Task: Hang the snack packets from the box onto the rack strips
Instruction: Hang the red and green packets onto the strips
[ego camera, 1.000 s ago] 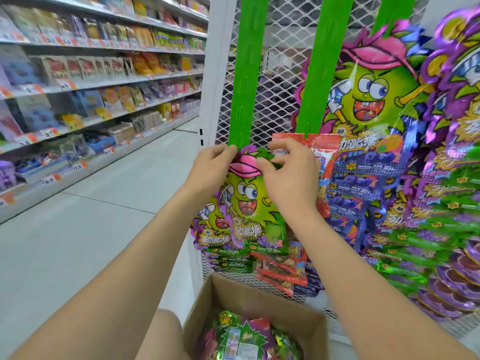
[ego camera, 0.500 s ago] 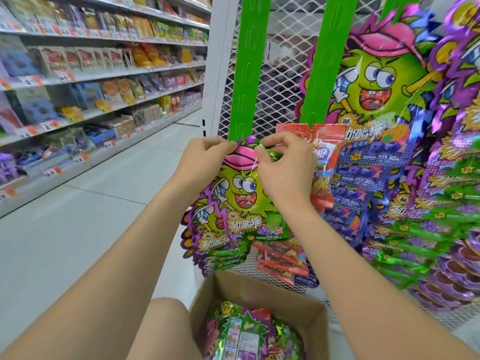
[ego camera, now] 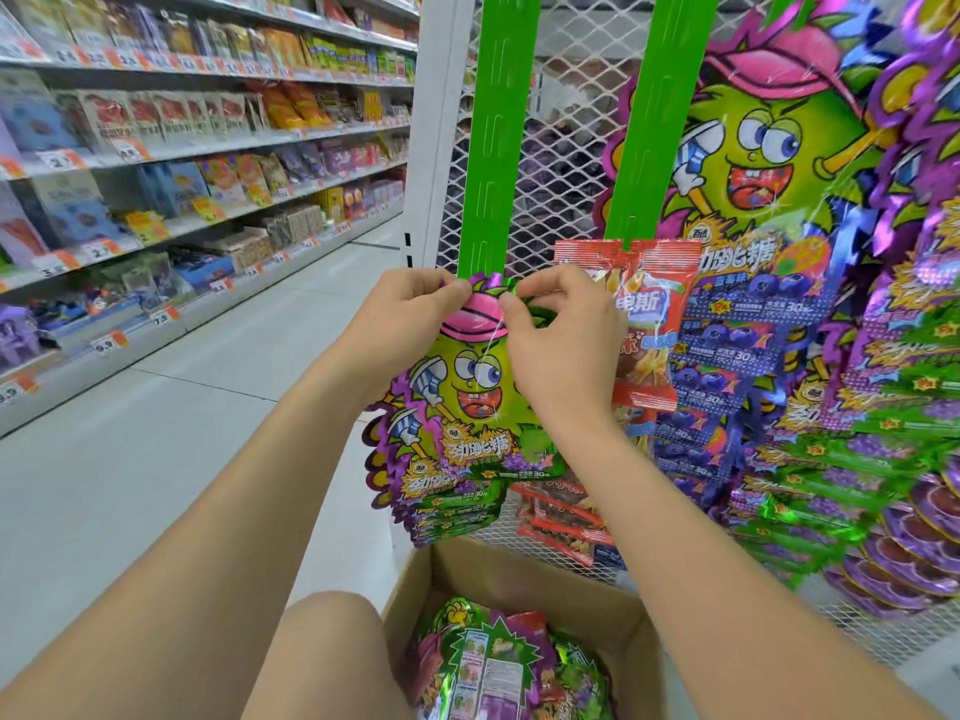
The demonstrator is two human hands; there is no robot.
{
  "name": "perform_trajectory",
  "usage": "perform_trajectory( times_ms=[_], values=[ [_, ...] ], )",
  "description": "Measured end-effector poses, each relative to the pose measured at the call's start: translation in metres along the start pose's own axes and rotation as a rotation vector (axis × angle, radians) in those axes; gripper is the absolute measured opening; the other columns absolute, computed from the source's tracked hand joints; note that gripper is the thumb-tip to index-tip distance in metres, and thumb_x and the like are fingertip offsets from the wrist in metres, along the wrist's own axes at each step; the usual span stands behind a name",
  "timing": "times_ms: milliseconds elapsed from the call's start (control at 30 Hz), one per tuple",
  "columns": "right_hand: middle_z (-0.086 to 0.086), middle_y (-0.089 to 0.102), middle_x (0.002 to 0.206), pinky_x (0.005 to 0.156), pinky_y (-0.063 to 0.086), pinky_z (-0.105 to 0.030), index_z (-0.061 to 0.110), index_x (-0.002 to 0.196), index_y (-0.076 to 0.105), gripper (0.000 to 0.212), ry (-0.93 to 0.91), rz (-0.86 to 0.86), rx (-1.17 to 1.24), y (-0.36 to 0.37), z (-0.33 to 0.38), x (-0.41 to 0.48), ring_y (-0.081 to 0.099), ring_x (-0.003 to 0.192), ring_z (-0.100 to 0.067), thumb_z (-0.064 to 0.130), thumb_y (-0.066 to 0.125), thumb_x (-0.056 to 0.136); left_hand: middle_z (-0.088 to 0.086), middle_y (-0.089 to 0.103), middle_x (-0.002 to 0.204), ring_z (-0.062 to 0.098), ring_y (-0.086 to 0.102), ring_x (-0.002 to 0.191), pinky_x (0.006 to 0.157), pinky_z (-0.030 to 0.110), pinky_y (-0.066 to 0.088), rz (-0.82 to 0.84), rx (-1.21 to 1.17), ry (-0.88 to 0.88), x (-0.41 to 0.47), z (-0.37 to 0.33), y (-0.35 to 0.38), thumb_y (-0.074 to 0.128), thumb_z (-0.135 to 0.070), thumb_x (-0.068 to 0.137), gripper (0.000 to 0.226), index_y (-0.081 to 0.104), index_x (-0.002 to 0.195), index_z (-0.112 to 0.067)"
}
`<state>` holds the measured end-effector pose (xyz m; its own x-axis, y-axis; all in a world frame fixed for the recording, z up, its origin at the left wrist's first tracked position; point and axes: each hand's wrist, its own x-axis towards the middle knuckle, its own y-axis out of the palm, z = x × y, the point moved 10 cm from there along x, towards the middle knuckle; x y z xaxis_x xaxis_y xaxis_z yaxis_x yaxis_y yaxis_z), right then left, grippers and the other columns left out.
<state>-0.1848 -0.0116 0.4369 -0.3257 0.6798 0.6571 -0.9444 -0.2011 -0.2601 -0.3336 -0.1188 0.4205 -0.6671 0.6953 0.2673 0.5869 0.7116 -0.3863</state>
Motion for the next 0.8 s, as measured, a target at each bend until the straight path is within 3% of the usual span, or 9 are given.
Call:
perform_trajectory(
  times_ms=[100, 233, 300, 367, 533, 600, 667, 733, 800],
  values=[
    [0.014, 0.069, 0.084, 0.082, 0.038, -0.028, 0.025, 0.092, 0.067, 0.011, 0.010, 0.048, -0.053, 0.005, -0.007, -0.006, 0.068, 0.086, -0.012, 0.031, 0.077, 0.092, -0.011, 0.059, 0.060, 0.002, 0.043, 0.050, 0.052, 0.017, 0.035, 0.024, 0.045, 0.020, -0.002, 0.001, 0.004, 0.056, -0.025, 0.109, 0.032, 0.066, 0.081, -0.014],
    [0.009, 0.067, 0.085, 0.072, 0.025, -0.032, 0.027, 0.103, 0.065, 0.013, -0.013, 0.131, -0.196, 0.010, -0.011, -0.012, 0.058, 0.089, -0.020, 0.034, 0.072, 0.096, -0.011, 0.073, 0.069, -0.005, 0.062, 0.061, 0.059, 0.008, 0.044, 0.025, 0.064, 0.090, -0.006, 0.000, 0.006, 0.058, -0.019, 0.109, 0.027, 0.067, 0.084, -0.022],
    [0.003, 0.068, 0.088, 0.071, 0.029, -0.034, 0.025, 0.109, 0.065, 0.016, -0.030, 0.185, -0.254, 0.013, -0.008, -0.015, 0.057, 0.091, -0.022, 0.036, 0.070, 0.098, -0.019, 0.071, 0.072, -0.005, 0.066, 0.070, 0.073, 0.018, 0.052, -0.062, 0.185, 0.152, -0.005, -0.002, 0.001, 0.061, -0.024, 0.106, 0.017, 0.067, 0.090, -0.029],
    [0.000, 0.073, 0.096, 0.075, 0.046, -0.037, 0.021, 0.112, 0.067, 0.019, -0.138, 0.196, -0.302, 0.012, 0.004, -0.020, 0.064, 0.092, -0.024, 0.034, 0.070, 0.099, -0.018, 0.070, 0.086, 0.007, 0.067, 0.089, 0.093, 0.042, 0.050, -0.180, 0.382, 0.196, -0.005, 0.000, -0.004, 0.065, -0.034, 0.100, 0.009, 0.064, 0.109, -0.035],
    [-0.008, 0.069, 0.112, 0.096, 0.052, -0.034, 0.005, 0.108, 0.071, 0.016, -0.543, 0.144, -0.200, -0.016, 0.042, -0.066, 0.064, 0.107, -0.024, 0.002, 0.066, 0.093, -0.002, 0.064, 0.127, 0.027, 0.058, 0.119, 0.105, 0.050, 0.041, -0.382, 0.539, 0.325, -0.024, 0.004, -0.003, 0.076, -0.018, 0.091, 0.057, 0.052, 0.141, -0.027],
    [-0.003, 0.068, 0.100, 0.085, 0.054, -0.033, 0.010, 0.104, 0.071, 0.014, -0.557, 0.333, -0.197, -0.009, 0.024, -0.094, 0.064, 0.095, -0.022, 0.008, 0.063, 0.093, 0.003, 0.059, 0.126, 0.029, 0.054, 0.117, 0.100, 0.045, 0.042, -0.516, 0.539, 0.396, -0.049, 0.008, 0.000, 0.075, -0.010, 0.086, 0.049, 0.059, 0.131, -0.020],
    [0.007, 0.063, 0.089, 0.074, 0.056, -0.038, 0.021, 0.104, 0.069, 0.014, -0.406, 0.650, -0.356, 0.016, -0.027, -0.121, 0.062, 0.084, -0.017, 0.022, 0.058, 0.096, 0.001, 0.062, 0.108, 0.029, 0.057, 0.101, 0.087, 0.046, 0.045, -0.573, 0.541, 0.397, -0.075, 0.027, 0.018, 0.071, -0.007, 0.083, 0.028, 0.064, 0.106, -0.020],
    [0.012, 0.064, 0.087, 0.075, 0.058, -0.042, 0.028, 0.105, 0.068, 0.015, -0.201, 0.991, -0.505, 0.035, -0.091, -0.149, 0.062, 0.081, -0.016, 0.032, 0.055, 0.097, -0.005, 0.063, 0.091, 0.027, 0.060, 0.087, 0.075, 0.045, 0.048, -0.438, 0.570, 0.250, -0.087, 0.072, 0.054, 0.070, -0.009, 0.081, 0.020, 0.059, 0.090, -0.024],
    [0.006, 0.069, 0.094, 0.080, 0.058, -0.042, 0.026, 0.109, 0.070, 0.018, -0.055, 1.246, -0.566, 0.041, -0.141, -0.178, 0.061, 0.086, -0.017, 0.033, 0.057, 0.099, -0.003, 0.068, 0.093, 0.029, 0.066, 0.089, 0.073, 0.044, 0.054, -0.134, 0.642, -0.045, -0.096, 0.141, 0.105, 0.066, -0.011, 0.081, 0.020, 0.060, 0.093, -0.025]
  ],
)
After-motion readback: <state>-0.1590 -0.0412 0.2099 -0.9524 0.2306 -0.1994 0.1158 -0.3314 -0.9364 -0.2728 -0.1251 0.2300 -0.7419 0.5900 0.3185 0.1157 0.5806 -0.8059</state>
